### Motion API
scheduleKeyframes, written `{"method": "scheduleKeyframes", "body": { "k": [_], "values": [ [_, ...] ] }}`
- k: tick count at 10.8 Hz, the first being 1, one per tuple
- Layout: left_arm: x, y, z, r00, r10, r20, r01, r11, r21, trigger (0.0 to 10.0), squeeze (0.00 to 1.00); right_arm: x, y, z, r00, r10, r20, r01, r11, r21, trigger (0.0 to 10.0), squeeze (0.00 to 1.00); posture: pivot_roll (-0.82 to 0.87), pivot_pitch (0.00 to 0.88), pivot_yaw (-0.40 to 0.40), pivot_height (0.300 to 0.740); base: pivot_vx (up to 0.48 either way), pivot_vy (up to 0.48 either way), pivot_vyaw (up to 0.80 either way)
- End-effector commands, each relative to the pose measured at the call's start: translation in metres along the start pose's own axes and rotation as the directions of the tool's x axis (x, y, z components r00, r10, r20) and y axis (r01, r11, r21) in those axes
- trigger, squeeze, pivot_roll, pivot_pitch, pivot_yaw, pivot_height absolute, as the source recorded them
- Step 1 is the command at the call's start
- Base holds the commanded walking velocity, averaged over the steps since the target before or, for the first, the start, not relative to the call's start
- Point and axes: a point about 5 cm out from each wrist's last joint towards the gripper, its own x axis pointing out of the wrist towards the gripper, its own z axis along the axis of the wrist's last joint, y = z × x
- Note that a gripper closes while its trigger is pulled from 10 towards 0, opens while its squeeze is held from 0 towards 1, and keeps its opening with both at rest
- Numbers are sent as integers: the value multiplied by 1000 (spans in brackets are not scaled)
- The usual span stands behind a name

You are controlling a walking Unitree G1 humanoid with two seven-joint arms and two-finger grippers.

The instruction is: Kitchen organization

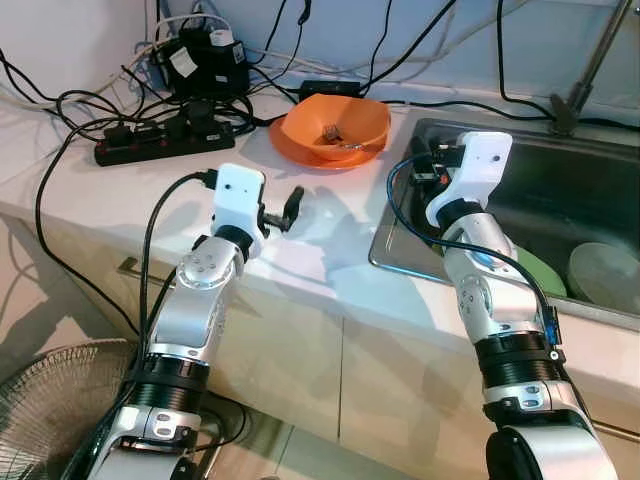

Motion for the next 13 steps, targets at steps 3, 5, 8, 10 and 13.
{"method": "scheduleKeyframes", "body": {
  "k": [3,5,8,10,13],
  "values": [
    [-1,2,3,998,42,38,-42,999,-22,10000,0,1,1,1,1000,-16,-9,16,1000,3,10000,0,140,31,73,740,0,0,0],
    [0,7,3,997,61,49,-58,997,-46,10000,0,2,-4,-1,999,-46,-29,46,999,16,10000,0,138,25,71,740,0,0,-250],
    [0,7,4,997,66,49,-64,996,-55,10000,0,1,-4,-6,996,-73,-54,73,997,-1,10000,0,142,32,67,740,0,369,-148],
    [0,8,4,997,68,46,-66,996,-55,10000,0,1,-7,-8,993,-92,-69,93,996,8,10000,0,143,40,66,740,0,394,0],
    [0,11,5,996,78,45,-76,996,-38,10000,0,2,-8,-8,992,-102,-74,103,995,0,10000,0,145,40,68,740,0,422,-260]
  ]
}}
